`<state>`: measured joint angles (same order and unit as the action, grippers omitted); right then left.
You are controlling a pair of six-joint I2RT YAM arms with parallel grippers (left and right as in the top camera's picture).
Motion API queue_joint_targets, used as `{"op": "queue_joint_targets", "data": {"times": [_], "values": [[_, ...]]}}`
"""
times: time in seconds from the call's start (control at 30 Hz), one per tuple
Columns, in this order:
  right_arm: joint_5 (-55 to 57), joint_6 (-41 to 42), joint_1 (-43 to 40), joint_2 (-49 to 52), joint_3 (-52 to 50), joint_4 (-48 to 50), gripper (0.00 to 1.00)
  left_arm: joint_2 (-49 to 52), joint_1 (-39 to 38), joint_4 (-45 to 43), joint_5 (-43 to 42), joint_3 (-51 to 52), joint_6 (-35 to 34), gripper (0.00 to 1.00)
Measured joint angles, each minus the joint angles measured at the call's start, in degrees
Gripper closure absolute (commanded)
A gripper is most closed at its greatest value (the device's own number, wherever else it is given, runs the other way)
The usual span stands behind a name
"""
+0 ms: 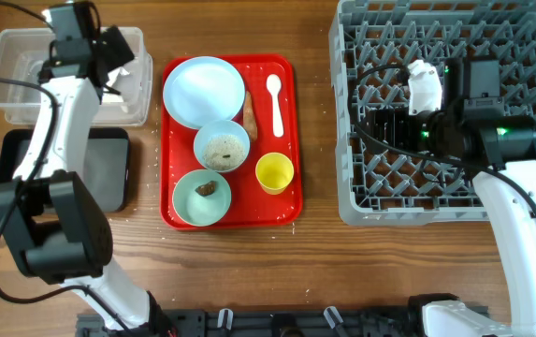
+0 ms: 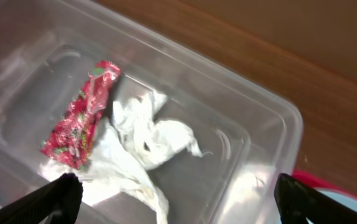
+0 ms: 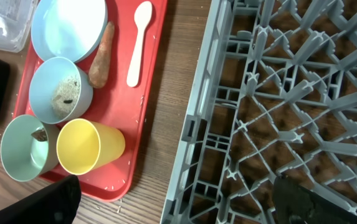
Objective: Sort waste into correct bins and load items into the dishwasher rack
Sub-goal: 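Grasp the light-blue rice bowl rim with the left gripper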
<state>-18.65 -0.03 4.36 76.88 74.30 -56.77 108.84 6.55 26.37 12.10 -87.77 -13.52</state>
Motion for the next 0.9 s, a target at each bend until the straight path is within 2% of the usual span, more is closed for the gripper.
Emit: {"op": "queue_joint_targets", "data": {"times": [0.13,0.2,0.3,0.43,0.57,0.6,0.67,0.77,0.9], "values": [[0.0,0.0,0.0,0.0,0.02,-0.02,0.0,-7.02,-7.61,13.25,-1.75,0.04,0.39,0.01],[0.0,0.0,0.0,0.0,0.02,0.11,0.0,-14.1,-13.53,18.88,-4.04,-0.26,0.42,0.07],[0.0,0.0,0.0,0.0,0.02,0.55,0.0,-16.83,-19.63,24.72,-7.43,-0.68,1.16,0.17],[0.0,0.0,0.0,0.0,0.0,0.68,0.0,-13.27,-26.45,25.16,-10.19,4.13,5.14,0.26],[0.0,0.0,0.0,0.0,0.02,0.66,0.0,-8.83,-29.94,22.67,-15.47,9.49,10.95,0.31],[0.0,0.0,0.0,0.0,0.02,0.63,0.0,-7.76,-30.69,21.66,-16.33,10.25,11.87,0.39],[0.0,0.0,0.0,0.0,0.02,0.63,0.0,-5.7,-31.61,20.41,-17.25,10.73,12.9,0.42],[0.0,0.0,0.0,0.0,0.02,0.63,0.0,-2.03,-31.8,19.08,-18.27,10.73,13.4,0.55],[0.0,0.0,0.0,0.0,0.0,0.59,0.0,2.32,-31.8,18.75,-18.86,10.82,13.7,0.67]]}}
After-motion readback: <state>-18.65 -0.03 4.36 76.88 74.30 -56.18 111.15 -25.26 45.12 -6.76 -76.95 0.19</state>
